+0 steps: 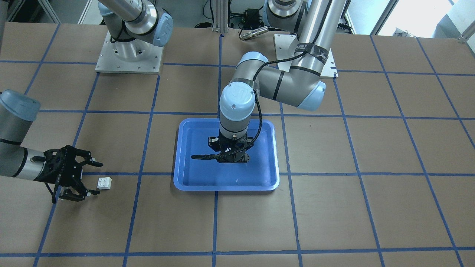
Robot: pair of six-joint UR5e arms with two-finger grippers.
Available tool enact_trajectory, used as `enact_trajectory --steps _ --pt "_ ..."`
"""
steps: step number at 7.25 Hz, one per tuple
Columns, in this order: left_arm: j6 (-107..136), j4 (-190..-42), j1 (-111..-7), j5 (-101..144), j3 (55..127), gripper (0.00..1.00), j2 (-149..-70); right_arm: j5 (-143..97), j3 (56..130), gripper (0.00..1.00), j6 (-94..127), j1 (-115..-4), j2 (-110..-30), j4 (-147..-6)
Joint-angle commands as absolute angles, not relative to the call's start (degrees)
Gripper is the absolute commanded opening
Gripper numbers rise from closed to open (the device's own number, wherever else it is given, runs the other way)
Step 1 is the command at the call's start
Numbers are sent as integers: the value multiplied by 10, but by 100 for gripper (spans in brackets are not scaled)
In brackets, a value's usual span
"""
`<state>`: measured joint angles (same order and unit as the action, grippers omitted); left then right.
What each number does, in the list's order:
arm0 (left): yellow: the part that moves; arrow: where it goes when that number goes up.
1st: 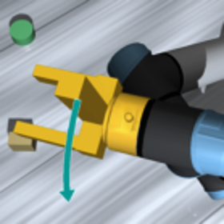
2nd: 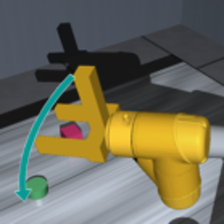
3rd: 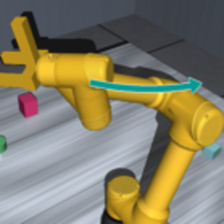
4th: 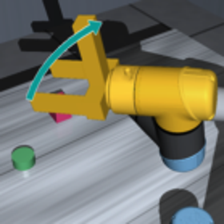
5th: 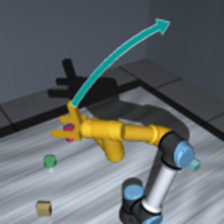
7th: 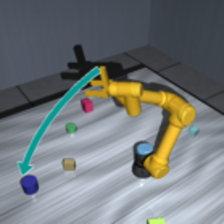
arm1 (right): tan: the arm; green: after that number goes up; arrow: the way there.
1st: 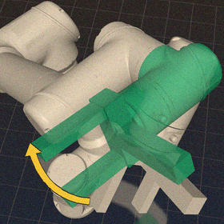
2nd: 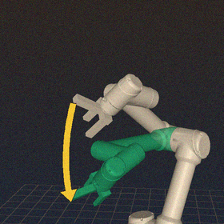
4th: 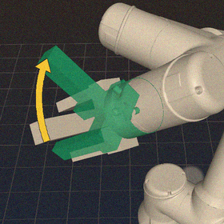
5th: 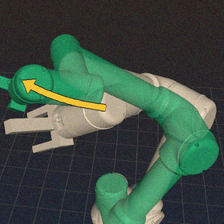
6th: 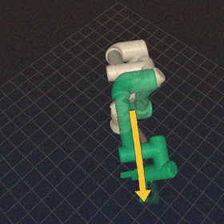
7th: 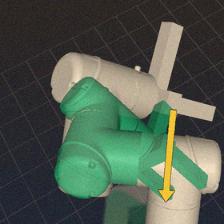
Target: Assemble white blocks and place on blue tray
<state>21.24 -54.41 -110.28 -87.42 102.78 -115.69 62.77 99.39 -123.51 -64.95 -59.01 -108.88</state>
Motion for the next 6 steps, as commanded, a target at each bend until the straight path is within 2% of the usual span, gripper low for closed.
enact_trajectory --steps 1,2,3,4,5,6 --pt "214 -542 -1103 -874 1031 32 -1166 628 993 92 -1232 -651 -583 -1086" --pt "215 -543 -1103 -874 1033 35 -1169 628 993 84 -1232 -651 -584 -1086" --pt "215 -542 -1103 -874 1034 69 -1171 630 992 68 -1232 -652 -584 -1085" --pt "215 -542 -1103 -874 1034 77 -1171 628 992 59 -1233 -652 -584 -1088" --pt "215 -541 -1103 -873 1034 77 -1171 628 992 36 -1238 -653 -585 -1089" --pt "215 -541 -1103 -872 1032 77 -1171 632 992 5 -1238 -654 -586 -1112"
